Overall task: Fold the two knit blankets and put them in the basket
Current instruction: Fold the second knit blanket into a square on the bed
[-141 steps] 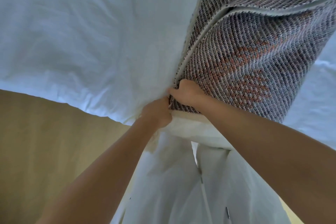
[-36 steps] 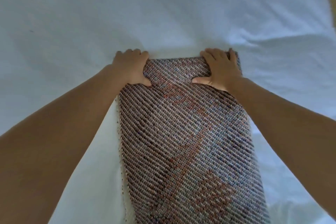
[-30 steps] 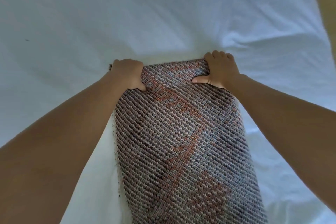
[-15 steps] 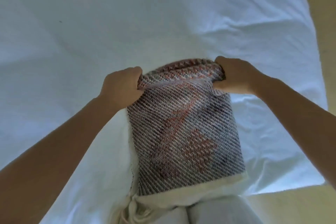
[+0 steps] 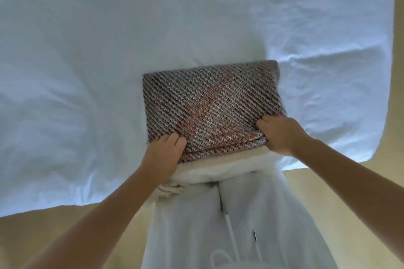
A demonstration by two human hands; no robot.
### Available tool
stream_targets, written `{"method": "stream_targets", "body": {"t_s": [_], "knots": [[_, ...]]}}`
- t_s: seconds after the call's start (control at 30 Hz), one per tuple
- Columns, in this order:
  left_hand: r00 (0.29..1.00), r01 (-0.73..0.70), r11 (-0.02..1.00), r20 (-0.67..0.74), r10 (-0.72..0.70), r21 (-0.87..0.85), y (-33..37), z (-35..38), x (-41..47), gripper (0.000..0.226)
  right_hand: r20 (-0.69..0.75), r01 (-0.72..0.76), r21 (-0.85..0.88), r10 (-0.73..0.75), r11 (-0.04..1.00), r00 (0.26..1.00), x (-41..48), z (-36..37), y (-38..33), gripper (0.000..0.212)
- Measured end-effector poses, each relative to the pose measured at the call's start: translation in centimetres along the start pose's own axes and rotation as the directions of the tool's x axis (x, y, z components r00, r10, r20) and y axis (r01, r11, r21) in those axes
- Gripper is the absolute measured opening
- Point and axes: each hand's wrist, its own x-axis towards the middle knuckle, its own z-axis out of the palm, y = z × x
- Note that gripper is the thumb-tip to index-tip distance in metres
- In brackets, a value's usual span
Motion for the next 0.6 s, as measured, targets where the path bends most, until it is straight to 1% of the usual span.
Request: {"method": "stream_targets", "body": {"t_s": [0.07, 0.13, 0.17, 0.23, 0.27, 0.3, 0.33, 0.37, 0.43, 0.47, 0.5, 0.53, 0.57, 0.6], "knots": [[0.993, 0.085, 0.996, 0.085, -0.087, 0.025, 0.5, 1.7, -0.1, 0.038, 0.012, -0.01, 0.006, 0.01, 1.0, 1.0, 0.5, 1.8, -0.5, 0.033], [0.959, 0.179, 0.981, 0.209, -0.19, 0.073, 1.3, 2.4, 0.3, 0.035, 0.018, -0.03, 0.021, 0.03, 0.999, 0.999, 1.0, 3.4, -1.1, 0.033], [0.935, 0.2, 0.976, 0.281, -0.217, 0.088, 1.5, 2.7, 0.4, 0.036, 0.012, -0.05, 0.043, 0.05, 0.998, 0.999, 1.2, 4.1, -1.3, 0.033], [0.915, 0.218, 0.974, 0.333, -0.227, 0.065, 2.1, 2.9, 1.0, 0.039, -0.02, -0.093, 0.086, 0.095, 0.992, 0.995, 1.4, 5.2, -1.3, 0.035], [0.924, 0.211, 0.977, 0.319, -0.213, 0.042, 2.3, 2.7, 1.2, 0.038, -0.044, -0.107, 0.094, 0.112, 0.99, 0.993, 1.4, 5.5, -1.2, 0.035], [0.952, 0.185, 0.983, 0.248, -0.178, -0.006, 2.4, 2.4, 1.3, 0.036, -0.072, -0.117, 0.101, 0.125, 0.988, 0.99, 1.3, 5.8, -1.1, 0.033], [0.98, 0.142, 0.988, 0.147, -0.133, -0.056, 2.5, 1.9, 1.3, 0.034, -0.113, -0.125, 0.122, 0.138, 0.985, 0.984, 1.2, 5.8, -1.0, 0.031], [0.994, 0.088, 0.993, 0.072, -0.083, -0.08, 2.6, 1.6, 1.1, 0.034, -0.165, -0.128, 0.152, 0.153, 0.98, 0.974, 1.1, 5.8, -1.0, 0.03], [0.997, -0.004, 0.997, -0.072, -0.001, -0.071, 3.0, 0.6, 0.6, 0.038, -0.264, -0.126, 0.182, 0.172, 0.975, 0.949, 0.5, 5.9, -0.5, 0.028], [0.994, -0.04, 0.998, -0.102, 0.034, -0.058, 3.2, 0.4, 0.3, 0.039, -0.307, -0.128, 0.168, 0.176, 0.977, 0.935, 0.2, 6.1, -0.2, 0.029], [0.991, -0.077, 0.996, -0.117, 0.072, -0.045, 3.3, 0.9, -0.2, 0.041, -0.335, -0.127, 0.143, 0.169, 0.982, 0.927, 0.0, 6.4, 0.1, 0.031], [0.993, -0.104, 0.994, -0.065, 0.102, -0.036, 3.5, 1.0, -0.4, 0.043, -0.341, -0.126, 0.119, 0.16, 0.985, 0.926, -0.2, 6.6, 0.2, 0.032], [0.994, -0.112, 0.993, 0.007, 0.112, -0.02, 3.7, 1.5, -0.7, 0.045, -0.304, -0.133, 0.103, 0.159, 0.986, 0.939, -0.4, 7.0, 0.0, 0.033], [0.989, -0.109, 0.994, 0.096, 0.11, -0.009, 3.9, 2.3, -0.8, 0.047, -0.229, -0.158, 0.093, 0.176, 0.983, 0.958, -0.4, 7.2, -0.2, 0.032]]}}
